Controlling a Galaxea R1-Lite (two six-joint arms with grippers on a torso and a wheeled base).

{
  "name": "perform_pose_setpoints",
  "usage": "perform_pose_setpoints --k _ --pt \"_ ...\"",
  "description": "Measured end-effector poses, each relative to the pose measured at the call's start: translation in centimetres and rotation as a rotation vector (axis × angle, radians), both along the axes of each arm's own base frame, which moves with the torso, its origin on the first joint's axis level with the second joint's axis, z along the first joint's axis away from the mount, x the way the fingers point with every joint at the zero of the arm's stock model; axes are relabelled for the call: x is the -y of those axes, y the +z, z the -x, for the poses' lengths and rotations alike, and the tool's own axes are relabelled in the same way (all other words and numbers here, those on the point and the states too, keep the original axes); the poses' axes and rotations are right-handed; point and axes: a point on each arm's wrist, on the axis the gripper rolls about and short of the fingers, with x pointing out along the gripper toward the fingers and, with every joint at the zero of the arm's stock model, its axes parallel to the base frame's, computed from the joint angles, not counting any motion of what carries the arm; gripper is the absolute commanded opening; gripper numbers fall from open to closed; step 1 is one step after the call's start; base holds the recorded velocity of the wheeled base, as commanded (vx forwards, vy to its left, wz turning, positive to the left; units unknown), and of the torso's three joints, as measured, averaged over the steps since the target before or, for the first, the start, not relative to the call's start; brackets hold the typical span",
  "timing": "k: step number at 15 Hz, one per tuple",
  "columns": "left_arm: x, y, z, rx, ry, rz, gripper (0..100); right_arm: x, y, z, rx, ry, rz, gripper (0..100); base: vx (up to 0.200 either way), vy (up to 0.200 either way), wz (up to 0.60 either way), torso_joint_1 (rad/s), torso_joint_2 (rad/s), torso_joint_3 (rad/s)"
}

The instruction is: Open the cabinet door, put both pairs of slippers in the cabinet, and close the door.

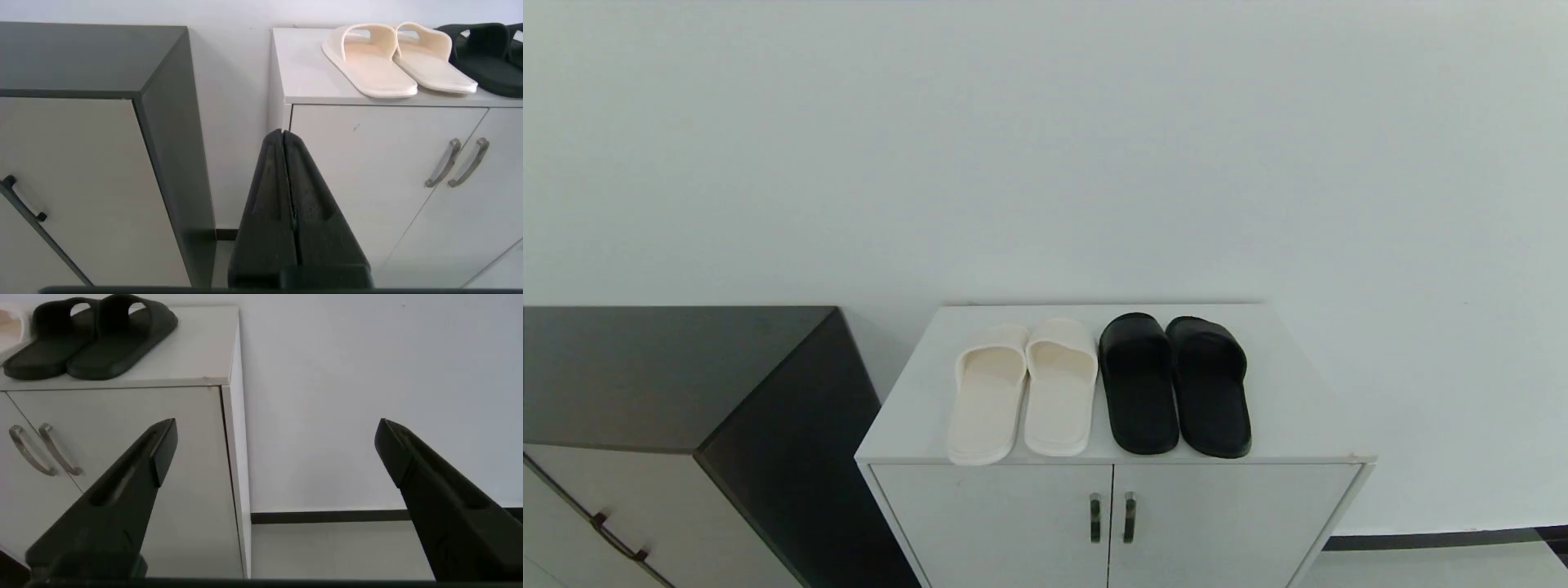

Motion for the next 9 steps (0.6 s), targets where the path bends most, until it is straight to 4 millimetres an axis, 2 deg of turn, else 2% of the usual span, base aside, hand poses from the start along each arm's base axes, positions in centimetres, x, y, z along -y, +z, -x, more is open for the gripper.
perform_pose_setpoints --k 3,4,6,7,9 --pt "0.0 0.0 0.0 0.0 0.0 -0.001 0 0.0 0.1 0.0 0.006 -0.013 0.001 100 0.0 0.0 0.0 0.0 0.0 0.0" --pt "0.0 0.0 0.0 0.001 -0.001 -0.001 0 0.0 0.7 0.1 0.038 -0.007 -0.008 100 0.0 0.0 0.0 0.0 0.0 0.0" --pt "0.0 0.0 0.0 0.001 -0.001 -0.001 0 -0.1 3.9 0.9 0.123 0.041 -0.047 100 0.0 0.0 0.0 0.0 0.0 0.0" --pt "0.0 0.0 0.0 0.001 -0.001 -0.002 0 -0.2 5.3 1.2 0.122 0.117 -0.046 100 0.0 0.0 0.0 0.0 0.0 0.0" --pt "0.0 0.0 0.0 0.002 -0.001 -0.002 0 -0.6 7.0 0.6 0.042 0.285 -0.035 100 0.0 0.0 0.0 0.0 0.0 0.0"
